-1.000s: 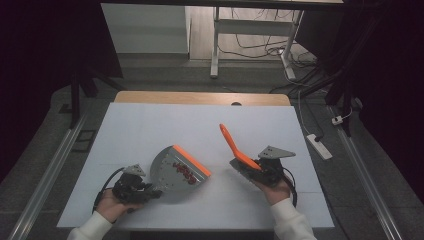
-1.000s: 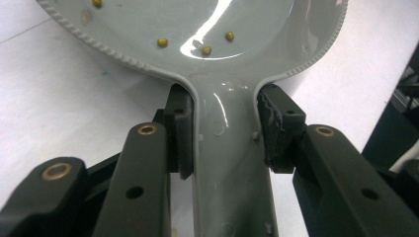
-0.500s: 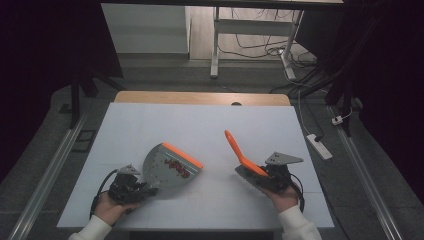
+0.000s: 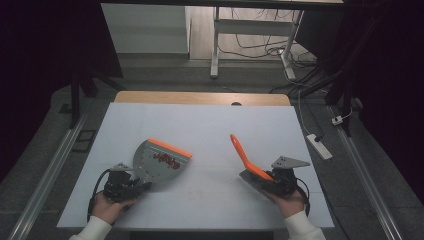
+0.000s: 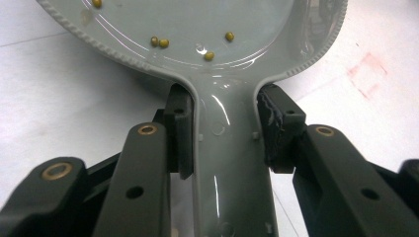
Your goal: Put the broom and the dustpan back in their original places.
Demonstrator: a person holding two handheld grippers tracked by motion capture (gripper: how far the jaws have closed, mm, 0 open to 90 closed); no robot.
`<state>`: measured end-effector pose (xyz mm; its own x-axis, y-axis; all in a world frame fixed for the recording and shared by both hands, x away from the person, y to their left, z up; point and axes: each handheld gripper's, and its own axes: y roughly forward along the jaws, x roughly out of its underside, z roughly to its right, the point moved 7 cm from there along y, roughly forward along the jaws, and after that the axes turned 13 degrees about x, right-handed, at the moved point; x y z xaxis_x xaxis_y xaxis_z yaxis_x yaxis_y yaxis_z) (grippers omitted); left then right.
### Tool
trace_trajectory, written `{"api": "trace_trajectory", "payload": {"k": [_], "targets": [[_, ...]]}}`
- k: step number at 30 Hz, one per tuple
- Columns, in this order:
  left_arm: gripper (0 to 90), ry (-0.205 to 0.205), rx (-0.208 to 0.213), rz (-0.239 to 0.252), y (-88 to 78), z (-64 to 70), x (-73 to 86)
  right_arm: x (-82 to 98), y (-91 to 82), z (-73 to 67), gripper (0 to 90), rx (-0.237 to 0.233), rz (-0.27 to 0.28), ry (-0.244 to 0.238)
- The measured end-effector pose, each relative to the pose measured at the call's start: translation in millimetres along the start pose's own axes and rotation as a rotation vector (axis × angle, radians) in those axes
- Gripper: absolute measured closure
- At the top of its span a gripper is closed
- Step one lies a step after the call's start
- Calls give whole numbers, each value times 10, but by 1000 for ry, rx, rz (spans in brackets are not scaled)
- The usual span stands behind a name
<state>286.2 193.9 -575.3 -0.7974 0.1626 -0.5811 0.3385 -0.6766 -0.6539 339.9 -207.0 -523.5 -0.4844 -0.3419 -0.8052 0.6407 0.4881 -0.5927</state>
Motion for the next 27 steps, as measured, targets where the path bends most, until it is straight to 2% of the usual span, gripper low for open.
{"api": "trace_trajectory", "payload": {"k": [12, 20, 27], "targets": [[617, -82, -63, 61, -49, -90, 2, 48, -49, 30, 707, -6, -29, 36], [617, -137, -109, 95, -67, -137, 3, 113, -30, 68, 707, -15, -73, 104], [617, -157, -127, 95, -30, -164, 4, 164, 19, 145, 707, -5, -109, 157]]}}
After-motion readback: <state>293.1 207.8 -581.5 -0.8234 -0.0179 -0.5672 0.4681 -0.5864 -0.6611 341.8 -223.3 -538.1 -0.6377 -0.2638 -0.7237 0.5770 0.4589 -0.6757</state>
